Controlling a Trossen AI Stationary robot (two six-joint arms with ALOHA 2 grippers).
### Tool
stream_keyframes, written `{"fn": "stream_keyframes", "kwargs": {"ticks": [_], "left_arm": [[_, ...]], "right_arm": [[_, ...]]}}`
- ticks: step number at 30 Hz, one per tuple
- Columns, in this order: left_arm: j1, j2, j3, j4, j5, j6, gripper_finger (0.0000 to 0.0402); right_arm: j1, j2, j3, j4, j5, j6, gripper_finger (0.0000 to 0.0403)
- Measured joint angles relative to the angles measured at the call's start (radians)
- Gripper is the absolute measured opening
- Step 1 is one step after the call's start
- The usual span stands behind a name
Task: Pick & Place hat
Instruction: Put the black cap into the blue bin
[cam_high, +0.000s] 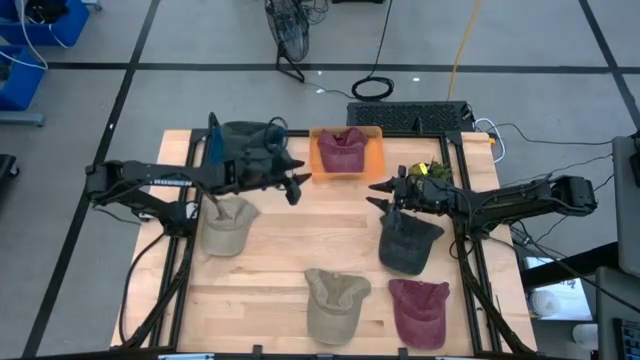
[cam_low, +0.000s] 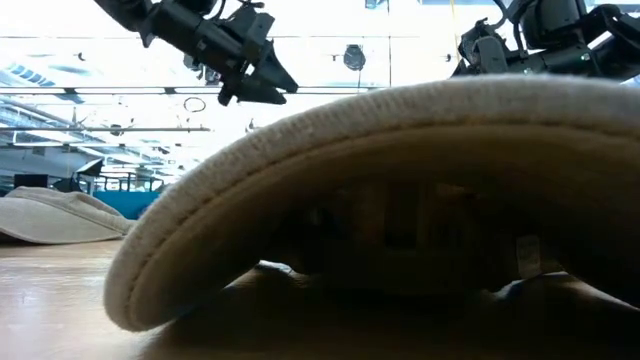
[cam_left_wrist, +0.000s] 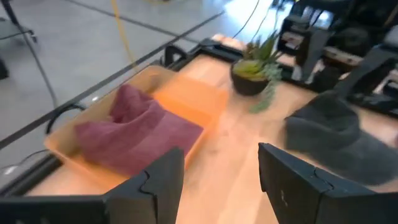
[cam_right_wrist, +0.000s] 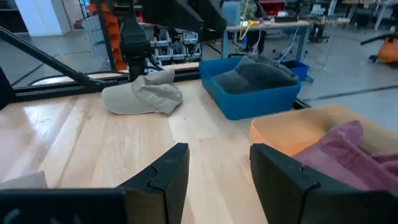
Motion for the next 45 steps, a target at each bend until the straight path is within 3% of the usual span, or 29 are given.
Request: {"fn": "stream_keyframes", "kwargs": {"ticks": [6, 16, 27, 33, 36, 45], "left_arm": [[-0.003, -0.012, -0.091, 0.203, 0.110, 0.022, 0.0207], [-0.031, -0.009, -0.157, 0.179, 0.226, 0.058, 0.0207], [-0.037, -0.018, -0.159, 0.172, 0.226, 0.089, 0.0207], [-0.051, -0.022, -0.160, 0.174, 0.226, 0.072, 0.0207], [-0.058, -0.023, -0.160, 0.176, 0.227, 0.072, 0.0207], [-0.097, -0.023, -0.160, 0.160, 0.226, 0.051, 0.0207]], "right_arm": [[0.012, 0.000, 0.063, -0.196, 0.031, 0.001, 0.0155], [0.097, 0.000, 0.142, -0.470, 0.101, 0.110, 0.0155], [0.275, 0.000, 0.371, -1.141, 0.128, 0.364, 0.0155], [0.344, 0.003, 0.379, -1.444, 0.088, 0.559, 0.0160], [0.379, 0.006, 0.379, -1.504, 0.081, 0.614, 0.0172], [0.434, 0.006, 0.328, -1.423, 0.101, 0.677, 0.0228]]}}
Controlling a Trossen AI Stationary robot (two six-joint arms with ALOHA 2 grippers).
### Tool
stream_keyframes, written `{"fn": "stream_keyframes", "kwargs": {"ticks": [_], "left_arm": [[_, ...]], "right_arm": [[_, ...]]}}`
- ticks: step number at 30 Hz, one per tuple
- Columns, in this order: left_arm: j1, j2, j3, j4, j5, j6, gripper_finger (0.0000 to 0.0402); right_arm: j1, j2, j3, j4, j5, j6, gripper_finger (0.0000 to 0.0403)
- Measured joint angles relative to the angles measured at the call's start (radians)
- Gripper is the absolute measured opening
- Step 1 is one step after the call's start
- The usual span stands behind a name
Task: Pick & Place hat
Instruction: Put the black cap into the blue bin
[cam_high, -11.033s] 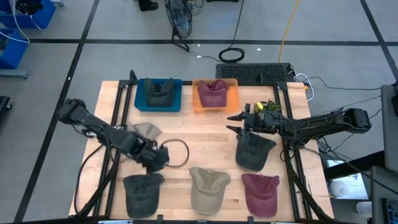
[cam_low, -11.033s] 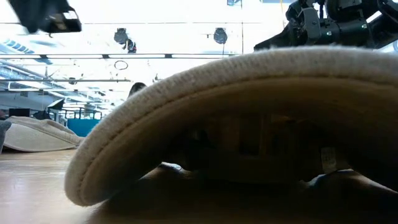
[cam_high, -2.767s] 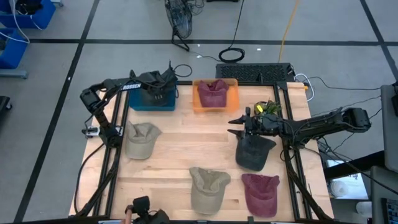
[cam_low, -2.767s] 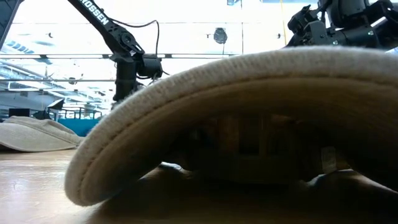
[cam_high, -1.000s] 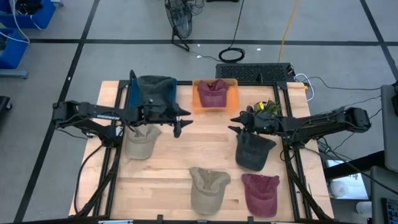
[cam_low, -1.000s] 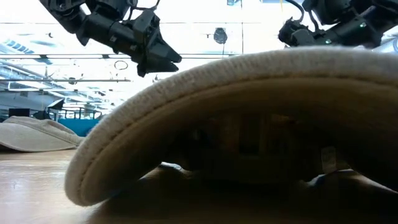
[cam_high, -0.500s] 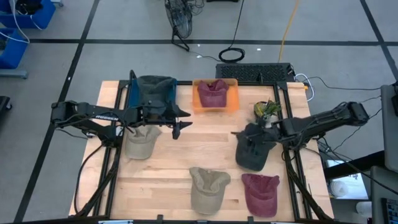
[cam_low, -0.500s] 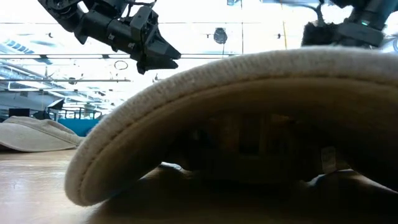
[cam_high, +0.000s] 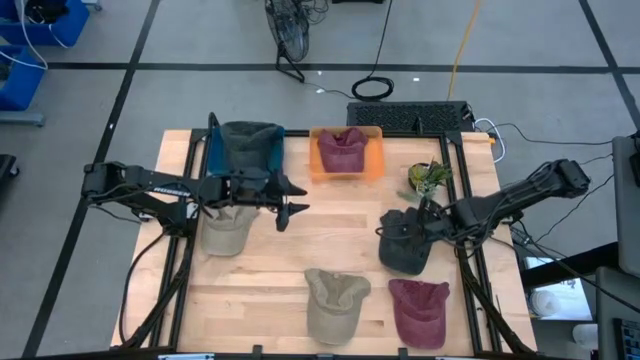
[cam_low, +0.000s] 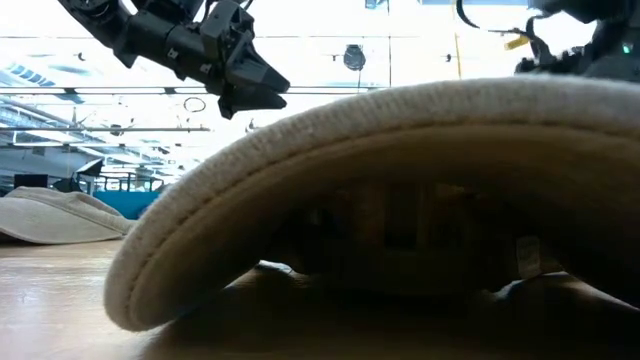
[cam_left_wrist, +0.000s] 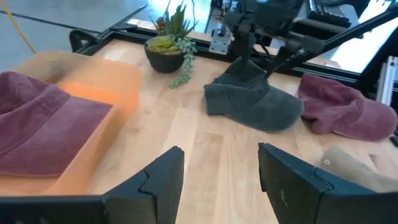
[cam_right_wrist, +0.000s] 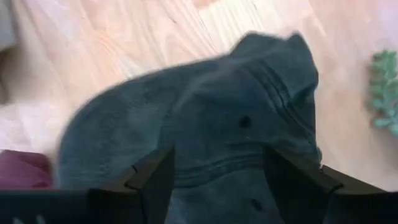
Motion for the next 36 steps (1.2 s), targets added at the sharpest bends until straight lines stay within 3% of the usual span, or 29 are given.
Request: {"fn": "stream_keyframes", "kwargs": {"ticks": [8, 20, 27, 36], "left_arm": [[-0.031, 0.000, 0.000, -0.048, -0.002, -0.001, 0.0207], [-0.077, 0.001, 0.000, -0.067, -0.037, -0.032, 0.0207], [-0.087, 0.001, 0.000, -0.067, -0.038, -0.032, 0.0207], [-0.089, 0.001, 0.000, -0.090, -0.038, -0.032, 0.0207]], "right_arm": [[0.003, 0.000, -0.147, 0.130, -0.057, 0.044, 0.0215], [0.003, -0.081, -0.119, 0.143, -0.110, 0.025, 0.0151], [0.004, -0.156, -0.099, 0.166, -0.135, 0.029, 0.0171], [0.074, -0.074, -0.099, 0.125, -0.136, 0.042, 0.0223]]}}
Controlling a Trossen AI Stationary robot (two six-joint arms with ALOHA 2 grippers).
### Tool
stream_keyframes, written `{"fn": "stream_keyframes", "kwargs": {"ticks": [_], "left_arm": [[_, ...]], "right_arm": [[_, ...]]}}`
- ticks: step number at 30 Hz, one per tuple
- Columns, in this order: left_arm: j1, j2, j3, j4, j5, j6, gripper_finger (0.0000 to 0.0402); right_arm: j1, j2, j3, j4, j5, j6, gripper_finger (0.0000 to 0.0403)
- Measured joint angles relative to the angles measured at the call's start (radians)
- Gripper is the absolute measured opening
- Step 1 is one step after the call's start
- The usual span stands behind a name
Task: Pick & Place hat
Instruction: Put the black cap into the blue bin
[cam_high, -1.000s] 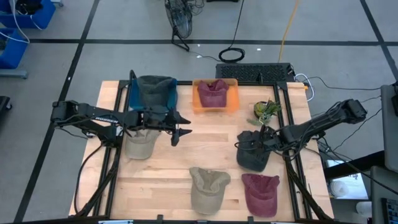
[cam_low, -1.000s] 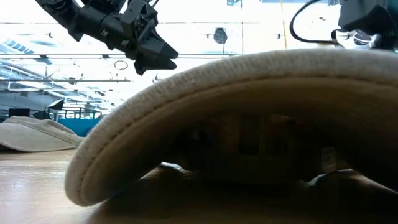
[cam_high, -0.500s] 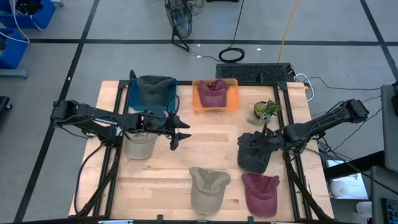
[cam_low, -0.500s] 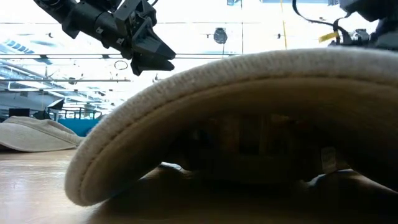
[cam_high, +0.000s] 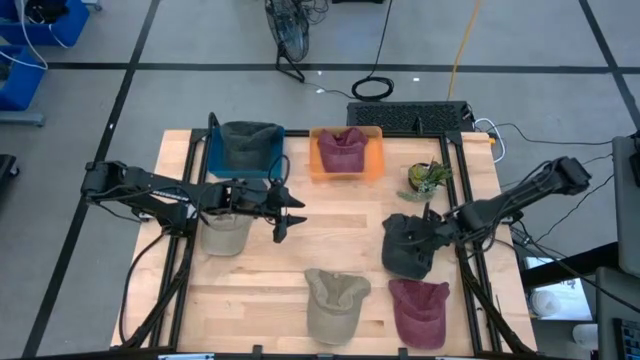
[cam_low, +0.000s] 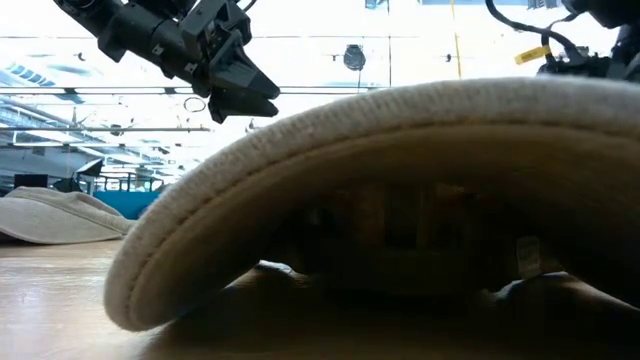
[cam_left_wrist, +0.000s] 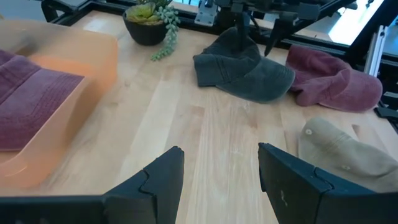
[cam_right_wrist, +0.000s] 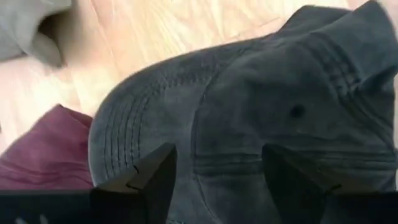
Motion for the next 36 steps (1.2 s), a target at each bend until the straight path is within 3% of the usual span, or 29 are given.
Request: {"fn": "stream_keyframes", "kwargs": {"ticks": [6, 11, 16, 23, 26, 30, 36], "left_arm": [[0.001, 0.000, 0.000, -0.001, 0.000, 0.001, 0.0207], [0.001, 0.000, 0.000, -0.001, 0.000, 0.002, 0.0207], [0.000, 0.000, 0.000, 0.000, 0.000, 0.003, 0.0207], [0.000, 0.000, 0.000, 0.000, 0.000, 0.004, 0.0207], [0.001, 0.000, 0.000, 0.000, 0.000, 0.017, 0.0207], [0.001, -0.017, 0.000, -0.004, 0.000, 0.029, 0.0207], [0.001, -0.123, 0.002, -0.005, 0.000, 0.027, 0.0207]], "right_arm": [[0.008, 0.049, 0.000, -0.046, 0.002, 0.000, 0.0239], [0.008, 0.063, 0.000, -0.079, 0.004, 0.007, 0.0227], [0.008, 0.063, 0.000, -0.077, 0.026, -0.004, 0.0176], [0.008, 0.063, 0.000, -0.026, 0.035, -0.048, 0.0056], [0.007, 0.064, -0.001, 0.052, 0.069, -0.107, 0.0012], [-0.031, 0.064, -0.002, 0.261, 0.195, -0.244, 0.0016], [-0.147, 0.108, 0.000, 0.574, 0.141, -0.465, 0.0005]]}}
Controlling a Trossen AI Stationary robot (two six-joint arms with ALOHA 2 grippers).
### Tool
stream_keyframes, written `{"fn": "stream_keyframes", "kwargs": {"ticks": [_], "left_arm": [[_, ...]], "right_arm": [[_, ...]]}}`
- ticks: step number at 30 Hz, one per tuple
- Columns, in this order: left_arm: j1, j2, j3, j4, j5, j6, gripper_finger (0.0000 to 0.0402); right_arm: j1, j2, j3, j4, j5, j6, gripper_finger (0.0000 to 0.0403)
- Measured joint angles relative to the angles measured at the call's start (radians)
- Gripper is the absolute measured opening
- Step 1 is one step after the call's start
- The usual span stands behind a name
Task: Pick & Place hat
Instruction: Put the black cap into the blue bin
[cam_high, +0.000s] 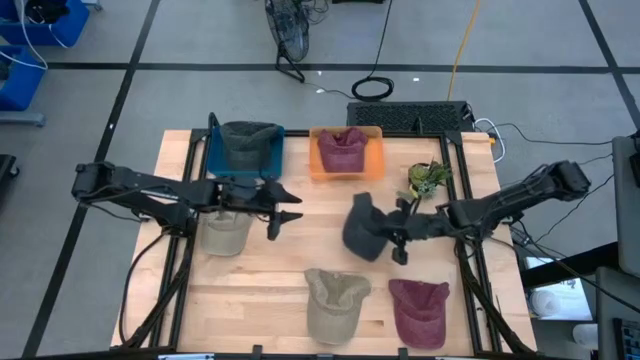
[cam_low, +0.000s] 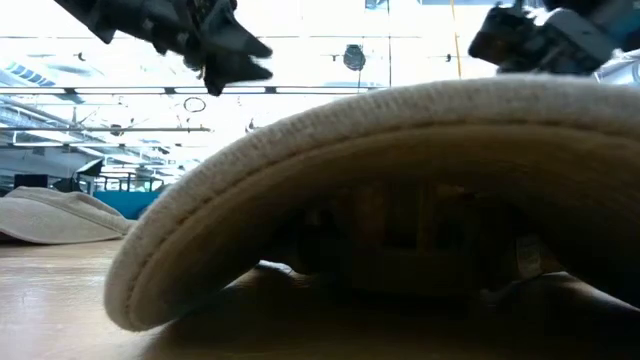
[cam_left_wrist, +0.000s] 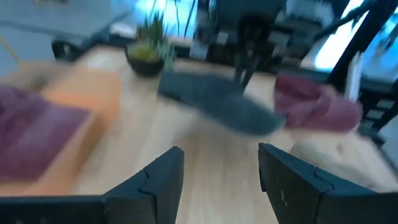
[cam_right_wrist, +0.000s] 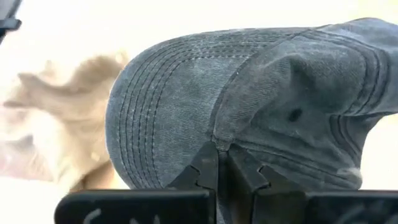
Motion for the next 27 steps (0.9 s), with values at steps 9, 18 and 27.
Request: {"fn": "stream_keyframes", "kwargs": {"ticks": [9, 18, 27], "left_arm": [[-0.016, -0.185, 0.000, -0.038, 0.000, 0.010, 0.0207], [-0.040, -0.282, 0.000, -0.159, -0.043, 0.051, 0.0207], [-0.040, -0.300, 0.000, -0.222, -0.100, 0.076, 0.0207]], "right_arm": [[-0.120, 0.296, 0.226, 0.011, -0.089, -0.214, 0.0008], [-0.207, 0.565, 0.609, -0.157, -0.142, -0.417, 0.0008], [-0.242, 0.768, 0.816, -0.239, -0.218, -0.497, 0.0008]]}}
